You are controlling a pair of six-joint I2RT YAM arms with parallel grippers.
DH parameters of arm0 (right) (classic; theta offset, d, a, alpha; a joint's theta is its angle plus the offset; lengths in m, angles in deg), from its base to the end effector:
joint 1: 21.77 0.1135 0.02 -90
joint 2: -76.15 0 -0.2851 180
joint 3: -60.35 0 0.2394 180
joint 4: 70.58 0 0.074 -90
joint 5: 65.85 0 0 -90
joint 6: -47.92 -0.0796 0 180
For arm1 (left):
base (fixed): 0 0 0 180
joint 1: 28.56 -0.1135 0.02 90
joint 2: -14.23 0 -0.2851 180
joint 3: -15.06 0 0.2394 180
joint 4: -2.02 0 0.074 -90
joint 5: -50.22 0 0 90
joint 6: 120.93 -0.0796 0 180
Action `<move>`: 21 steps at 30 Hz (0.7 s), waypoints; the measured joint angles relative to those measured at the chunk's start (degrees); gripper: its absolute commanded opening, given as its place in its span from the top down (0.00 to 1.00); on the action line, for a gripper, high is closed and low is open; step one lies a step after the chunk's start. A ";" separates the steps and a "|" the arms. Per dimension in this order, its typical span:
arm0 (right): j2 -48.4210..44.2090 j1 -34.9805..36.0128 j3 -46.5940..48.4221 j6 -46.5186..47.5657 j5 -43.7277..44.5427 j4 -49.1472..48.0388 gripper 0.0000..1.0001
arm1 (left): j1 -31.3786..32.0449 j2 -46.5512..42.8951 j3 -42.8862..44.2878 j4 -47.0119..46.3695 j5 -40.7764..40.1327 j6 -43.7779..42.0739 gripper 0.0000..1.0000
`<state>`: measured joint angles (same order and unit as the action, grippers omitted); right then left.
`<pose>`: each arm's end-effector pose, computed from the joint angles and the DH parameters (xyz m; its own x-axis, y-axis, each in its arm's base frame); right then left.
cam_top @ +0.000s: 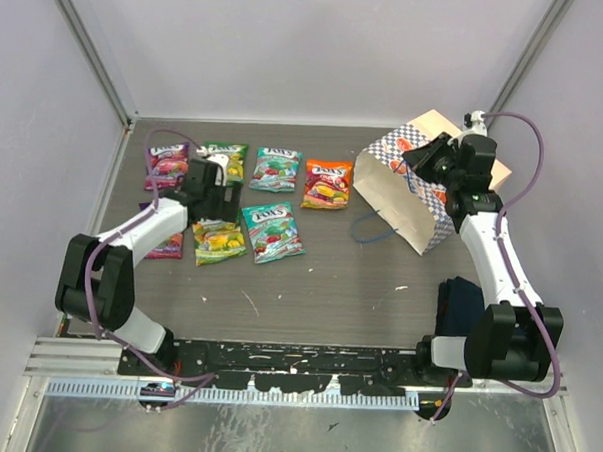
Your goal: Take the snacks out of the paper bag
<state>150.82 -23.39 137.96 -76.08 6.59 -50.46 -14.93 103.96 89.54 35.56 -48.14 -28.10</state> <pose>0.3275 0.0148 0.3565 -0.3908 0.5444 -0.7422 -0.0514 0.7922 0.6081 0.3431 -0.0713 0.2207 -0.7371 0.1285 -0.6634 0.1038 0.9916 0.0767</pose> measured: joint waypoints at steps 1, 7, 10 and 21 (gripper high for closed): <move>0.22 0.13 0.00 0.00 0.11 0.00 0.99 | 1.95 -1.40 -2.23 -1.51 0.17 2.08 0.02; 0.59 0.63 0.00 0.02 0.48 0.00 0.99 | 5.40 -1.81 -10.16 -6.71 2.91 10.80 0.02; 0.61 0.74 0.00 0.04 0.61 -0.02 0.99 | 4.98 0.11 -10.32 -7.87 3.69 12.66 0.02; 0.61 0.79 0.00 0.48 0.98 0.00 0.99 | 4.63 5.75 -3.76 -3.89 8.22 9.35 0.02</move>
<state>151.43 -22.61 137.96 -75.60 7.57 -50.46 -10.30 109.71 85.78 31.67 -39.92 -18.74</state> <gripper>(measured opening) 0.092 0.996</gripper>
